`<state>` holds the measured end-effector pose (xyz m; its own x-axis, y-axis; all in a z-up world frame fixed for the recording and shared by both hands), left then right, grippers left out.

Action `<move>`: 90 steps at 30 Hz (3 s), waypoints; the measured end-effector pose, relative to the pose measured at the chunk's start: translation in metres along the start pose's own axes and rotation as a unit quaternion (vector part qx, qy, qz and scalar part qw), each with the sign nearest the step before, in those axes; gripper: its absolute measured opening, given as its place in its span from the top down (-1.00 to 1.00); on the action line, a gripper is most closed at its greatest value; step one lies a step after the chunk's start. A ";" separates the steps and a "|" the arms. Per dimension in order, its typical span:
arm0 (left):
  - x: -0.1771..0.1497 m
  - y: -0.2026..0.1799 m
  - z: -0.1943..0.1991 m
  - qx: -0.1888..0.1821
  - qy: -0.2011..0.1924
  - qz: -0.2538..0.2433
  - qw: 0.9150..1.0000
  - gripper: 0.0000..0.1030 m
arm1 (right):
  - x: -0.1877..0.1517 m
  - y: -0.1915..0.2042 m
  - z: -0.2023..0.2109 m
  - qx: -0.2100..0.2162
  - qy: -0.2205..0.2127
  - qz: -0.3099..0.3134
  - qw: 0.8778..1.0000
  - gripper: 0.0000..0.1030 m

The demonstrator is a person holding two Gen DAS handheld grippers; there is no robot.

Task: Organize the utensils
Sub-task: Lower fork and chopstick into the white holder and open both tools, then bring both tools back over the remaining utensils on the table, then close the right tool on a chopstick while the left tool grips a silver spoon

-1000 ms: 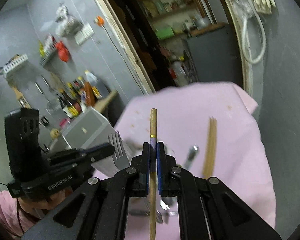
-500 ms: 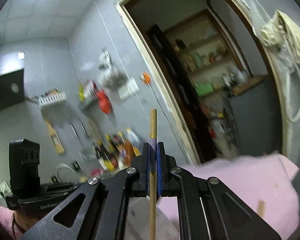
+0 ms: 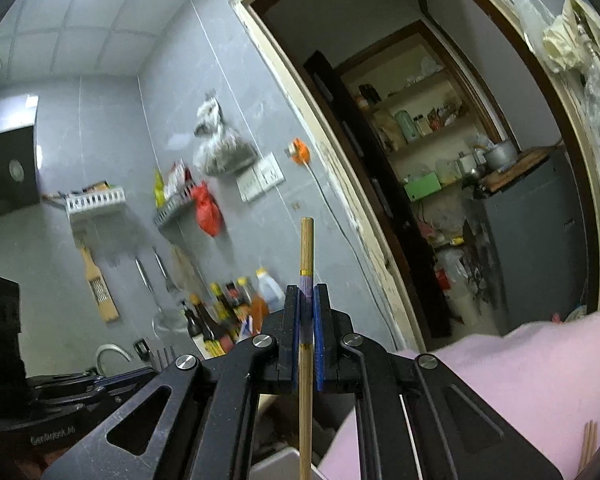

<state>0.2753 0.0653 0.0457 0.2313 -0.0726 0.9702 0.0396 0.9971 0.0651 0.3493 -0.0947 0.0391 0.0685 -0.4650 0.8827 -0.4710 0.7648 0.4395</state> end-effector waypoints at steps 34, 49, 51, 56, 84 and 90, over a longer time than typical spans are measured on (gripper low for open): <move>-0.059 -0.023 0.028 -0.027 0.009 0.130 0.991 -0.88 | -0.005 -0.051 0.124 -0.092 0.089 0.056 0.990 -0.42; -0.050 -0.104 0.036 -0.005 -0.069 0.051 0.996 -1.00 | 0.042 -0.081 0.199 -0.210 0.087 0.187 0.956 -0.97; -0.052 -0.116 0.030 -0.014 -0.067 0.044 0.997 -1.00 | 0.043 -0.089 0.201 -0.215 0.092 0.188 0.954 -0.97; -0.057 -0.141 0.016 -0.037 -0.056 0.028 0.997 -1.00 | 0.040 -0.118 0.204 -0.227 0.114 0.180 0.950 -0.97; -0.180 -0.235 -0.094 -0.121 0.188 -0.064 0.973 -0.63 | -0.102 -0.270 0.125 -0.158 0.395 0.079 0.902 -0.28; -0.193 -0.242 -0.099 -0.114 0.206 -0.084 0.968 -0.56 | -0.119 -0.263 0.117 -0.162 0.433 0.096 0.881 -0.26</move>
<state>0.3179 -0.1643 -0.1802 0.5685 -0.2835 0.7723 0.3126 0.9428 0.1160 0.3622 -0.2923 -0.2010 0.7269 0.0948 0.6802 -0.2816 0.9445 0.1693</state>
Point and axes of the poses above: each gripper's, at about its wrist camera, not at the fingertips, and z roughly against the way its jaws point, y to its left, x to its top, the point moved 3 cm from there along -z, roughly the way its jaws point, and after that the axes turned 13 degrees about -y, right-handed, at the moved point
